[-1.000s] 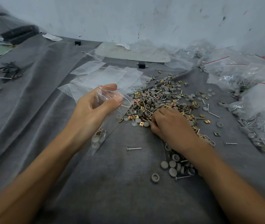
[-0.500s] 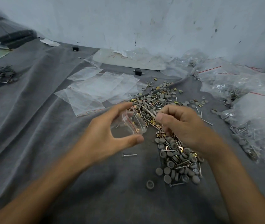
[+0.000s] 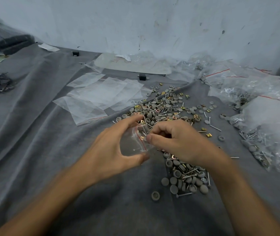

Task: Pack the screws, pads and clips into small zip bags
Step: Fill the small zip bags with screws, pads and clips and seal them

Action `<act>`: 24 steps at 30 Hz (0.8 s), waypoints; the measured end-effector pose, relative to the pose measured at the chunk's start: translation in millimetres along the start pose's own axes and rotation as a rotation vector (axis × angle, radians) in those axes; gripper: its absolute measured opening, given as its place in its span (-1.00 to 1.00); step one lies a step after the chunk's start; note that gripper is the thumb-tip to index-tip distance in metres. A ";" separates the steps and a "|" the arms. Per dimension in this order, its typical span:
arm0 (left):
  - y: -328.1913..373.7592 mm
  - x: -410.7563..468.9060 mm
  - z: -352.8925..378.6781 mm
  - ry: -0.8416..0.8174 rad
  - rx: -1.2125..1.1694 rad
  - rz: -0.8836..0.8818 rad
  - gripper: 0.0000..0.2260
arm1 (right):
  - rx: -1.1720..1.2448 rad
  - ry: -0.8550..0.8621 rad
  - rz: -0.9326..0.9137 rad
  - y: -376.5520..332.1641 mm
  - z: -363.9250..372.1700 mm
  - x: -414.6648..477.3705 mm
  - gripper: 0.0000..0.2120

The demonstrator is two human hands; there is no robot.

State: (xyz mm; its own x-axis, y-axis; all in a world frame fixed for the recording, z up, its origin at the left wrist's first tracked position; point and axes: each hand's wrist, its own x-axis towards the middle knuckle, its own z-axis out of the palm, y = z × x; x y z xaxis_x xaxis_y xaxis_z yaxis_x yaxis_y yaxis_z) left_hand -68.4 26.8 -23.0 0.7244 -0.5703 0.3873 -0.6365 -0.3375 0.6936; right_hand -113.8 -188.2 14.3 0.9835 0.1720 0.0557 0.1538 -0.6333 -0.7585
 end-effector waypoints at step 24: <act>1.4 0.8 -5.4 0.026 -0.051 -0.016 -0.26 | 0.291 0.167 -0.080 -4.9 -19.6 -2.3 -0.82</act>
State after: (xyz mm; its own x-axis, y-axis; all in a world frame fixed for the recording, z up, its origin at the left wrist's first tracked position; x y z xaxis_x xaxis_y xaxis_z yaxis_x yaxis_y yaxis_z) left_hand -67.3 29.9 -18.4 0.7416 -0.5451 0.3910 -0.6108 -0.3079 0.7294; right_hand -114.9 -200.3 30.6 0.9752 0.0715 0.2094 0.2208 -0.3770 -0.8995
